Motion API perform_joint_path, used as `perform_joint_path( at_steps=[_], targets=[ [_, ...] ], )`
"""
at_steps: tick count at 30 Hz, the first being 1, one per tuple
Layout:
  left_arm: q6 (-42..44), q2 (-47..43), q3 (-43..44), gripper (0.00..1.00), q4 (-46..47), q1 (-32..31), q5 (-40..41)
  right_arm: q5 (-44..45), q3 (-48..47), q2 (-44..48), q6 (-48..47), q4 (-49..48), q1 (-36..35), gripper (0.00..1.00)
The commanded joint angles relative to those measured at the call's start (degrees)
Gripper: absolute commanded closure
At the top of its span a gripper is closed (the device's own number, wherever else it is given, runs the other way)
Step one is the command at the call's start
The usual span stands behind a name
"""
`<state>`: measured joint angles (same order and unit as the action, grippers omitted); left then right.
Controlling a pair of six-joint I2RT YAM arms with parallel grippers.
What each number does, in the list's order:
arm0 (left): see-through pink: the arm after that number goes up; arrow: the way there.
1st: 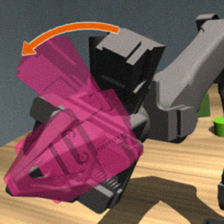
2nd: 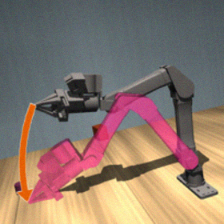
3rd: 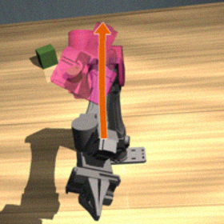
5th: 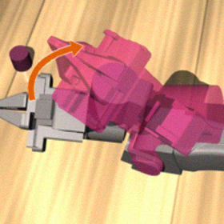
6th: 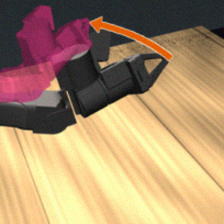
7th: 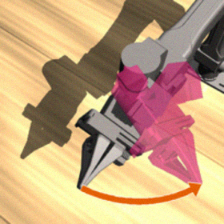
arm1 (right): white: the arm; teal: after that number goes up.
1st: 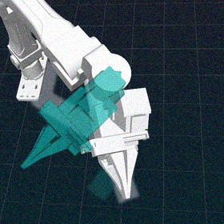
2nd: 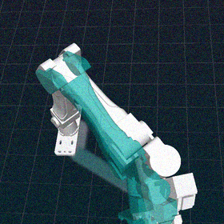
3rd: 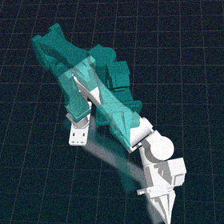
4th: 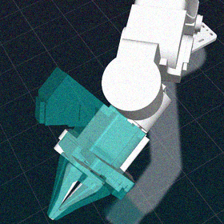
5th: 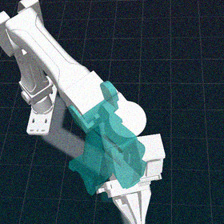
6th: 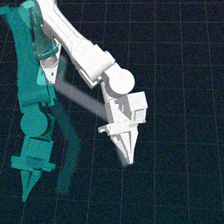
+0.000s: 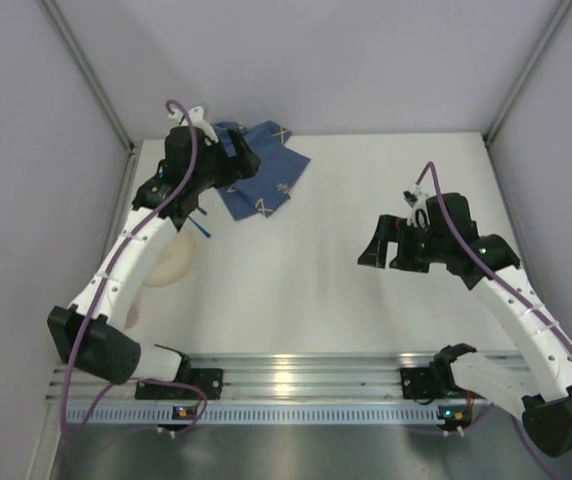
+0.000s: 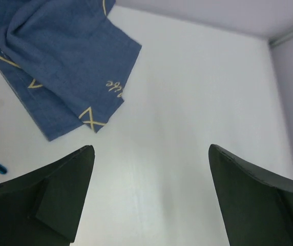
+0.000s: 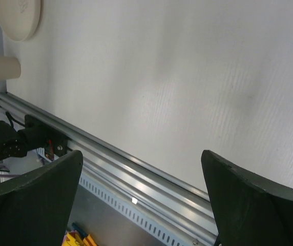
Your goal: Set the dinner table for one person
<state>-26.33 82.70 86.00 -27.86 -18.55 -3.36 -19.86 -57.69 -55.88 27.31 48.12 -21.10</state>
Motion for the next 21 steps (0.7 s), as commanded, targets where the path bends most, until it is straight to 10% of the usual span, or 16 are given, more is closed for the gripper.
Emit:
perform_joint_path(
  at_steps=[1, 3, 9, 21],
  targets=[
    [-20.9, -10.52, -11.58, 0.02, 5.67, 3.67, 10.58, -0.7, 0.03, -1.42, 2.47, -6.54, 0.18, 0.0],
    [-25.18, -14.4, -29.0, 0.02, 28.58, 6.67, -2.27, -2.81, -0.57, -3.0, 3.45, -7.34, 0.1, 0.0],
    [-19.02, 0.26, -18.41, 0.01, 0.38, 1.93, 7.39, -1.16, -3.57, -4.42, 2.22, -5.58, 0.18, 0.0],
    [-23.59, 13.54, -21.4, 0.09, 9.92, 2.46, 8.89, 7.11, -1.9, 1.91, 0.37, 4.09, 0.18, 0.0]
  ],
)
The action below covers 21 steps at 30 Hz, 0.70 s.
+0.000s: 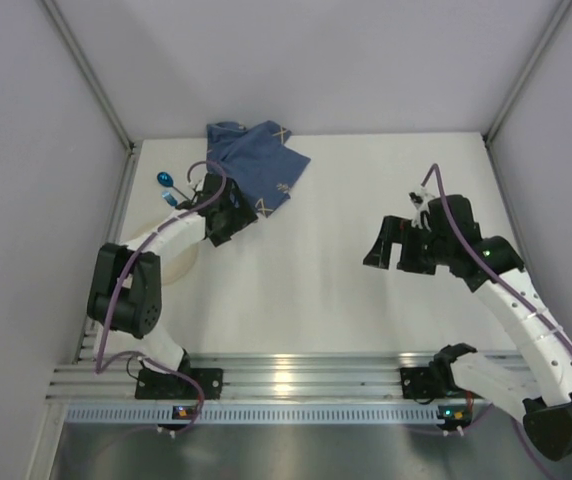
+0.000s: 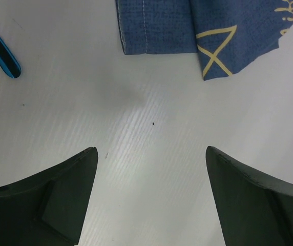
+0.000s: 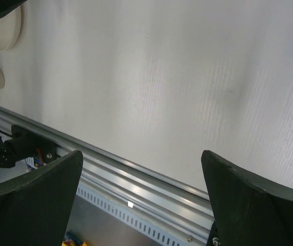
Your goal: Set the dinner table for one person
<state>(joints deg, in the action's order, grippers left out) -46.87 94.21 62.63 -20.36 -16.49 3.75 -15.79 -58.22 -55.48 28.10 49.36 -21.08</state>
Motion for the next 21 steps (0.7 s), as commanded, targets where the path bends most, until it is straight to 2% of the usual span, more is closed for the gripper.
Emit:
perform_joint_path(
  at_steps=[1, 7, 17, 20, 21],
  targets=[
    [-3.22, 3.51, 2.23, 0.11, 3.47, 0.49, 1.88, 3.13, -1.29, 1.61, -0.24, 3.02, 0.16, 0.0],
    [-1.91, 9.05, 5.21, 0.16, 4.1, 1.55, 7.24, 5.24, -2.86, -0.85, -0.5, 4.34, 0.08, 0.0],
    [-1.56, 19.68, 11.81, 0.2, 7.53, 5.94, 4.25, 6.03, -9.89, -10.69, -0.32, 3.99, 0.08, 0.0],
    [-1.29, 23.55, 15.14, 0.26, 7.09, 6.29, 2.77, 6.12, -11.12, -13.23, -0.24, 3.99, 0.16, 0.0],
    [-1.2, 25.13, 16.46, 0.35, 7.0, 6.3, 2.23, 6.04, -11.48, -13.86, -0.24, 3.99, 0.08, 0.0]
  ],
)
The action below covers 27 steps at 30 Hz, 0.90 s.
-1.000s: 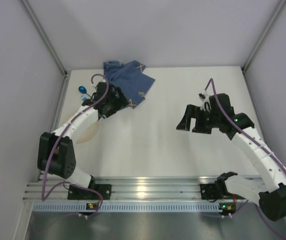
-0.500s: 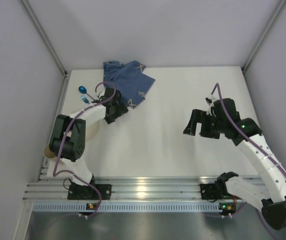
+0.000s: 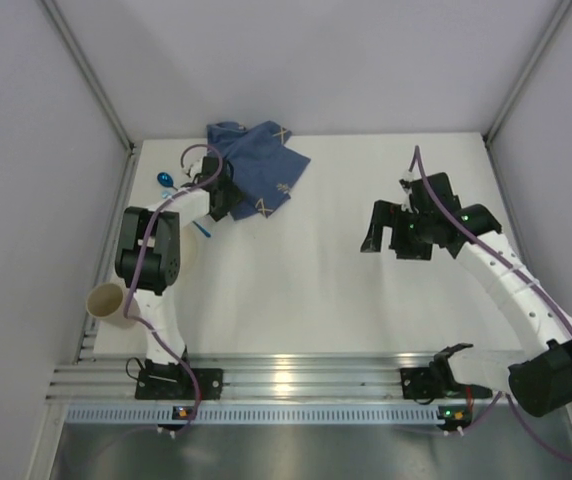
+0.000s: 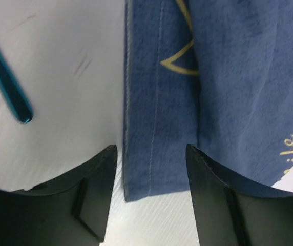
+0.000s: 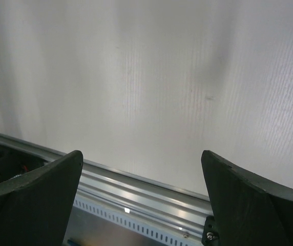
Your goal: Set the dinner table for one person
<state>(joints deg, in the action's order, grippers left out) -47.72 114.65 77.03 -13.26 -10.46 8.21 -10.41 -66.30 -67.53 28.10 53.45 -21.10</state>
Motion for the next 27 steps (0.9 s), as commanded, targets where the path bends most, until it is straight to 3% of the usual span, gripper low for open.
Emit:
perform_joint_path(
  at_steps=[1, 6, 7, 9, 12, 19, 27],
  targets=[
    [-0.26, 5.23, 2.41, 0.4, 0.16, 0.26, -2.93, 0.75, -3.83, -2.51, -0.24, -0.19, 0.1, 0.0],
    [0.52, 6.73, 2.51, 0.74, 1.48, 0.26, -7.23, 0.66, -5.85, -7.61, -1.11, -1.77, 0.18, 0.0],
    [0.79, 6.73, 2.42, 0.89, 1.39, 0.26, -7.68, 0.31, -6.2, -8.49, -1.38, -2.9, 0.27, 0.0],
    [1.31, 6.29, 1.89, 1.0, 1.22, 0.26, -7.86, -0.22, -7.69, -12.09, -2.08, -4.22, 0.36, 0.0],
    [3.6, 5.5, 1.54, 1.0, 0.08, 0.26, -12.05, -2.5, -11.99, -18.59, -2.7, -6.69, 1.67, 0.0],
    [18.09, 3.39, -1.18, 1.0, -6.16, -4.03, -21.29, -11.19, -26.22, -33.71, -2.26, -11.52, 5.1, 0.0],
    [22.24, -6.26, -16.98, 1.0, -7.31, -12.74, -24.47, -19.11, -27.3, -44.17, 2.48, -22.59, 8.18, 0.0]
  ],
)
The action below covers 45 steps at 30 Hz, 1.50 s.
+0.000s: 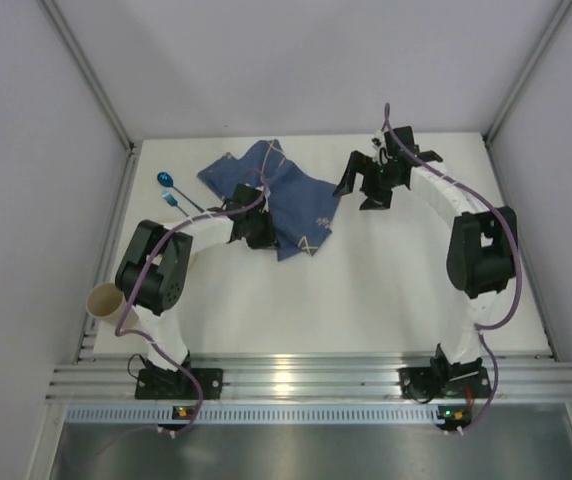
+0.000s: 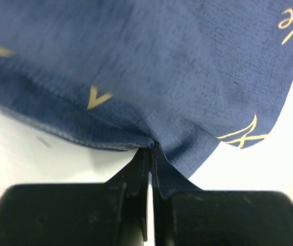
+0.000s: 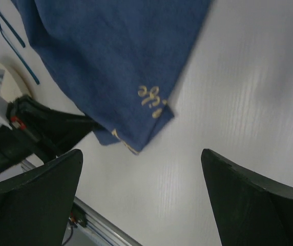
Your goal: Set the dinner table for one person
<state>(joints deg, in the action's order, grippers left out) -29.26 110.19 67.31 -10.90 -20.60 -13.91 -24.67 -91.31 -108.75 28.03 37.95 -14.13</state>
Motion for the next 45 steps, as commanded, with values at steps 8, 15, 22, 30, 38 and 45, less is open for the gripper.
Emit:
perform_joint_path(
  at_steps=[8, 15, 22, 30, 38, 45],
  targets=[
    [1.66, -14.11, -16.15, 1.0, -12.3, -4.36, -2.53, -1.1, -1.6, -10.96, 6.34, -12.82, 1.21, 0.0],
    [1.83, -16.41, -17.12, 1.0, -15.12, -4.36, -1.38, 4.46, 8.77, -8.67, 5.19, -16.42, 0.69, 0.0],
    [2.27, -13.52, -14.49, 1.0, -16.26, -4.45, -1.64, 2.61, 14.48, -7.54, 6.68, -17.56, -6.86, 0.03],
    [2.01, -10.17, -10.88, 1.0, -16.0, -4.45, -2.0, 0.32, 19.94, -4.28, 8.36, -18.8, -10.57, 0.54],
    [2.18, -8.68, -9.3, 1.0, -16.7, -4.45, -1.56, 3.74, 14.93, -4.98, 4.4, -12.56, -6.53, 0.93],
    [3.5, -4.29, -5.17, 1.0, -23.9, -4.45, 6.7, 9.88, 19.04, 2.02, 1.51, -7.55, 6.54, 1.0]
  ],
)
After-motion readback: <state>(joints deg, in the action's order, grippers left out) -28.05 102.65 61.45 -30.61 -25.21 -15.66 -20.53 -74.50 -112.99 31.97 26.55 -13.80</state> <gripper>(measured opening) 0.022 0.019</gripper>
